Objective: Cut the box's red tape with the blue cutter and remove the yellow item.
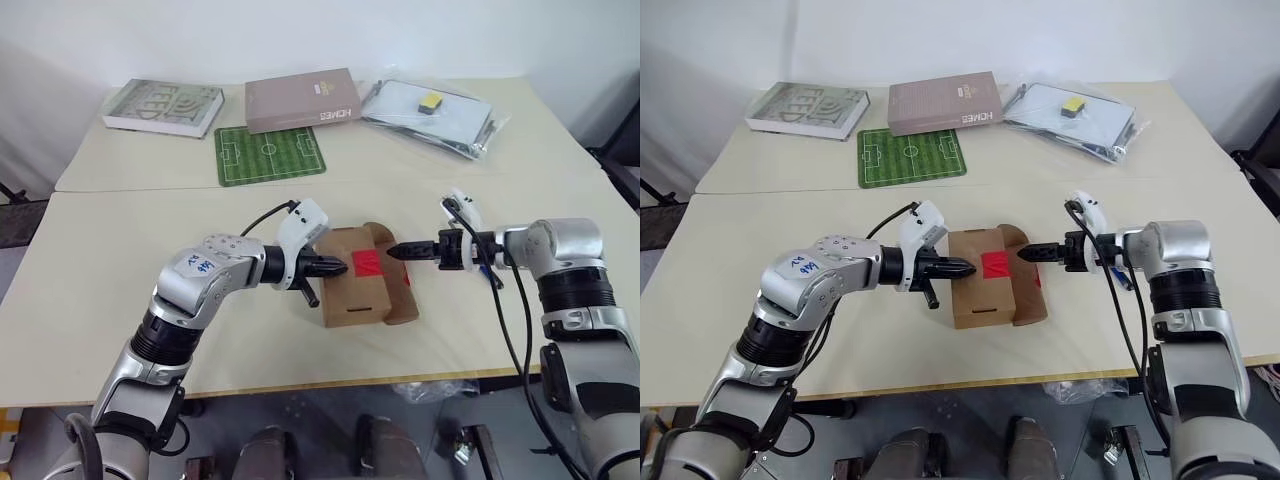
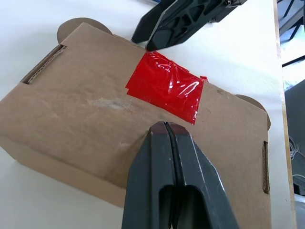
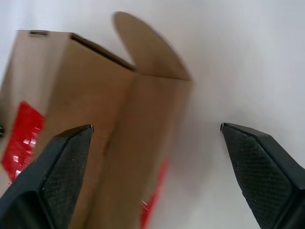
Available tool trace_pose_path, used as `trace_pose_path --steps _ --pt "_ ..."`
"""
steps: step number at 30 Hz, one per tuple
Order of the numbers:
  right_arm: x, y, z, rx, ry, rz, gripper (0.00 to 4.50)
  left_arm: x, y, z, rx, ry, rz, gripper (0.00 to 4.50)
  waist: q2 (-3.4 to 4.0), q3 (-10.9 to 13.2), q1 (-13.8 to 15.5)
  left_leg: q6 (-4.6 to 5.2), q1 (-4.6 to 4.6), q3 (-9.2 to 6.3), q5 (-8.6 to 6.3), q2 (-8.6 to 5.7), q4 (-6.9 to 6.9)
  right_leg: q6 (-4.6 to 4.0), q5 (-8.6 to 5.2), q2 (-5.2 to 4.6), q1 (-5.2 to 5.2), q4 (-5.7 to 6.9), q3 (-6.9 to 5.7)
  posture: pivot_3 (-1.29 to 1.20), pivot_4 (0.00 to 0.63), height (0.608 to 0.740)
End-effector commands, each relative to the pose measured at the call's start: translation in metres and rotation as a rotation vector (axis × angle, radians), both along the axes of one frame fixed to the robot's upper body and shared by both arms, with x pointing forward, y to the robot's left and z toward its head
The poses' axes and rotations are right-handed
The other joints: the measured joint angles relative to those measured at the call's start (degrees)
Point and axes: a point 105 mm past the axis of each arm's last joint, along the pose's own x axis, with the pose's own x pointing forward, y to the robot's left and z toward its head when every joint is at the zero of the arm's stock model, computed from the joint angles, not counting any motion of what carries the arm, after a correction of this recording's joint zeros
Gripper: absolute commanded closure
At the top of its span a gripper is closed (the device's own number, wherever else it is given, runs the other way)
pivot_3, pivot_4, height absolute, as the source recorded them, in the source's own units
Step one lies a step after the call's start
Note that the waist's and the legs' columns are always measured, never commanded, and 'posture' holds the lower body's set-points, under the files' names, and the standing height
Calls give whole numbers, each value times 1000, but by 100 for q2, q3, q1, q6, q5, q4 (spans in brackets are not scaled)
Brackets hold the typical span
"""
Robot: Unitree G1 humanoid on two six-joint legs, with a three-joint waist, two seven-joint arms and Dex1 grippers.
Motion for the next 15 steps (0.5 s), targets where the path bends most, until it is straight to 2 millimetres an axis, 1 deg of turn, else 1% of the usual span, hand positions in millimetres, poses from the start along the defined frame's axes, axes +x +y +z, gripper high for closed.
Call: trace_pose_path --steps 1,3,6,8,13,15 --pt "-5 18 -13 6 66 71 26 -4 1 -8 26 25 -5 4500 0 0 -21 0 0 0 0 0 0 0 0 0 0 0 1 0 150 740" --pt "-5 20 -14 4 67 78 26 -3 1 -8 26 22 -3 4500 0 0 -43 0 0 -1 0 0 0 0 0 0 0 3 0 0 150 740" --pt "-2 18 -14 -5 69 60 575 -3 1 -7 24 18 1 4500 0 0 -56 -1 1 -2 0 1 0 0 0 0 0 3 0 0 150 740" --pt "-1 15 -10 -2 64 34 1179 -3 1 -7 22 15 4 4500 0 0 -60 -1 0 -3 1 1 -1 -1 -1 0 -1 4 0 0 150 740" --pt "-3 11 -1 -2 46 14 2868 -4 2 -9 20 15 5 4500 0 0 -57 -2 -2 -4 1 1 -2 -2 -1 0 -6 4 2 0 150 740" --pt "-5 10 5 -6 35 -2 3568 -5 2 -10 19 15 5 4500 1 1 -55 -2 -4 -3 1 1 -1 -2 -1 -1 -8 4 3 0 150 740"
